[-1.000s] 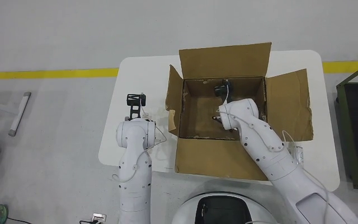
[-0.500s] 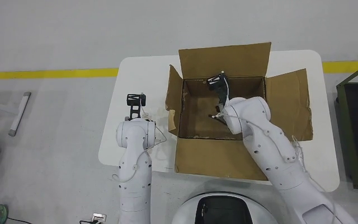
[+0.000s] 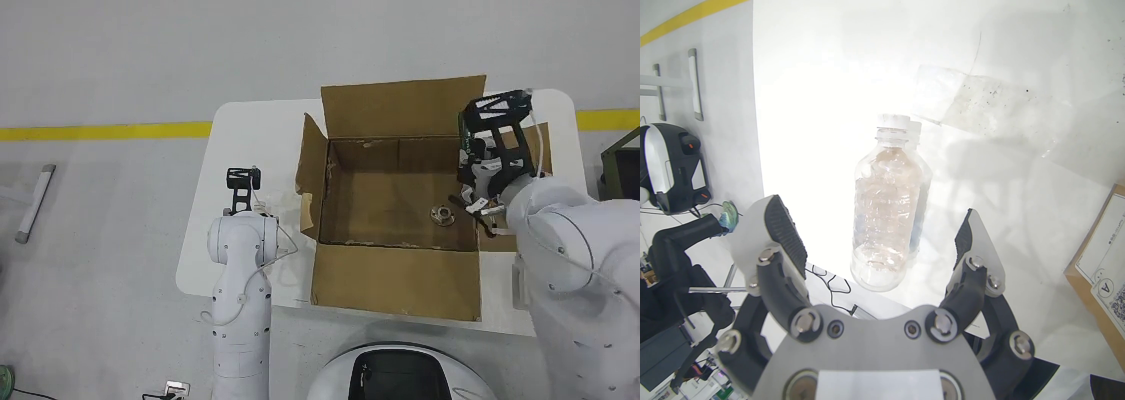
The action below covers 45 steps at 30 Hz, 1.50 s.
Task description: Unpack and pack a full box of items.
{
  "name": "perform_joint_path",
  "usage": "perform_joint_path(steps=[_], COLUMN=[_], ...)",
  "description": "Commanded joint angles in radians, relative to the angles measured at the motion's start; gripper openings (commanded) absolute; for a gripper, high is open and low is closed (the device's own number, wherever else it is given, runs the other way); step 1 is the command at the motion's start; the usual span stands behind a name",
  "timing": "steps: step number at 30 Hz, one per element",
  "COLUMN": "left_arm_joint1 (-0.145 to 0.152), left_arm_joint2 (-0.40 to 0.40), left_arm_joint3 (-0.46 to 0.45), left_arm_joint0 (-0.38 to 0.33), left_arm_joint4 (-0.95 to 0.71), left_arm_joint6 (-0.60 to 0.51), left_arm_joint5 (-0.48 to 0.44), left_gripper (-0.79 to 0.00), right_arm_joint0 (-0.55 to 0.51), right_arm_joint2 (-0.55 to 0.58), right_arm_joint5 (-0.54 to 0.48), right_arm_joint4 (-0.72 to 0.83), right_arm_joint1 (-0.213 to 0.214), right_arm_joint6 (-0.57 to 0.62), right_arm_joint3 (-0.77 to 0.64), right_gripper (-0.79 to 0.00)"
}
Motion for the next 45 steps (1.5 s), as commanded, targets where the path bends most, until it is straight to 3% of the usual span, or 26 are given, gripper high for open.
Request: perform_joint_path(steps=[1,14,17,23,28,32,37,39,45], left_arm_joint1=[0.000,0.000,0.000,0.000,0.000,0.000,0.000,0.000,0.000], left_arm_joint2=[0.000,0.000,0.000,0.000,0.000,0.000,0.000,0.000,0.000], left_arm_joint3=[0.000,0.000,0.000,0.000,0.000,0.000,0.000,0.000,0.000], left_arm_joint0=[0.000,0.000,0.000,0.000,0.000,0.000,0.000,0.000,0.000], left_arm_joint4=[0.000,0.000,0.000,0.000,0.000,0.000,0.000,0.000,0.000], left_arm_joint6=[0.000,0.000,0.000,0.000,0.000,0.000,0.000,0.000,0.000], left_arm_joint5=[0.000,0.000,0.000,0.000,0.000,0.000,0.000,0.000,0.000], left_gripper=[0.000,0.000,0.000,0.000,0.000,0.000,0.000,0.000,0.000], right_arm_joint0=[-0.022,-0.036,-0.061,-0.050,-0.055,-0.142,-0.326,-0.399,-0.615], right_arm_joint2=[0.039,0.058,0.070,0.223,0.412,0.554,0.675,0.699,0.686], right_arm_joint5=[-0.001,-0.005,-0.003,0.014,-0.075,-0.151,-0.223,-0.260,-0.239], right_arm_joint4=[0.013,0.024,0.035,0.093,0.143,0.199,0.271,0.267,0.307], right_arm_joint1=[0.003,0.004,0.006,0.015,0.034,0.046,0.051,0.052,0.040], right_arm_joint6=[-0.001,0.000,-0.070,-0.100,-0.046,0.007,0.039,0.020,-0.046], right_arm_joint3=[-0.031,-0.036,-0.049,-0.107,-0.107,-0.107,-0.107,-0.107,-0.107], right_gripper=[-0.785,-0.785,-0.785,-0.785,-0.785,-0.785,-0.785,-0.785,-0.785])
